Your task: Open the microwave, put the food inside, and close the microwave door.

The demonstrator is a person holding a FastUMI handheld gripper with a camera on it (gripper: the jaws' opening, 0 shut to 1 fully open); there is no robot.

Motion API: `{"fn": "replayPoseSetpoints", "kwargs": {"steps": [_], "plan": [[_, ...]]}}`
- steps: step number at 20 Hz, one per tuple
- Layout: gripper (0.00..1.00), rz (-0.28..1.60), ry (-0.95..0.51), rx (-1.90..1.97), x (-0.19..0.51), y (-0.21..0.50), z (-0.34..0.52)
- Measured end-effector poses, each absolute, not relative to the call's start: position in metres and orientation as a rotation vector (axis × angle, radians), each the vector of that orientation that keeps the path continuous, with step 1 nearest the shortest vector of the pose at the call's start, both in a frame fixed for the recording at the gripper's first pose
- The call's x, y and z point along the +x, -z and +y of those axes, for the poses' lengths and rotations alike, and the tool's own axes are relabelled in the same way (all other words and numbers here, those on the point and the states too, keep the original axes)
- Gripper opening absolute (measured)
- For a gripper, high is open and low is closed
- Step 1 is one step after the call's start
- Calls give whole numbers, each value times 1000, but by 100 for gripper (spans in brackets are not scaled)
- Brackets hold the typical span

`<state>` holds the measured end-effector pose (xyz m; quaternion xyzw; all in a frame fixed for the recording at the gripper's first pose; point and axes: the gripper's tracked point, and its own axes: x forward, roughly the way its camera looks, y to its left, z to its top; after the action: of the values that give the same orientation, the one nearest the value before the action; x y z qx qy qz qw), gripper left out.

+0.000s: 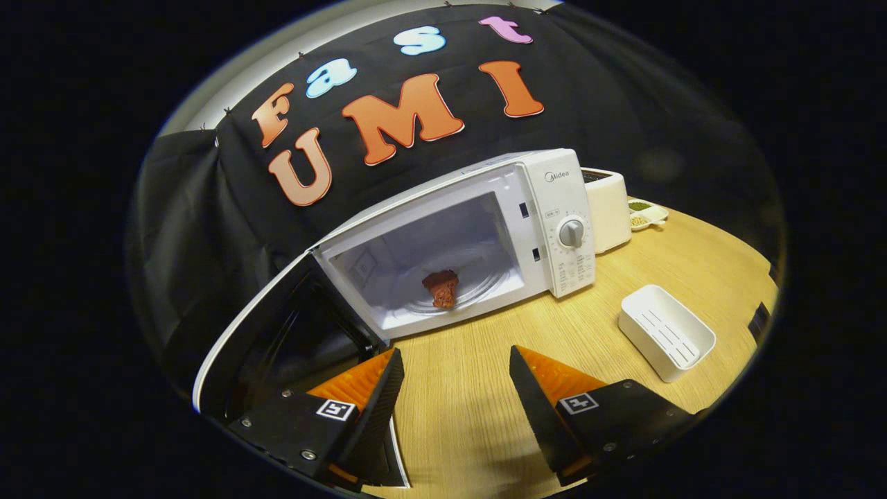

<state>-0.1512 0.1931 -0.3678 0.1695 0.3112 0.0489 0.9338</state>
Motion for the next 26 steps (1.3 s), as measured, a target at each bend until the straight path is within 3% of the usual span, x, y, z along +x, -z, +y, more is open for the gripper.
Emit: {"fn": "replayPoseSetpoints", "kwargs": {"steps": [11, 20, 26], "plan": [[91, 713, -142, 274, -265, 371, 217], [91, 763, -439, 167, -343, 349, 305], [91, 719, -626, 119, -357, 335, 364]]}}
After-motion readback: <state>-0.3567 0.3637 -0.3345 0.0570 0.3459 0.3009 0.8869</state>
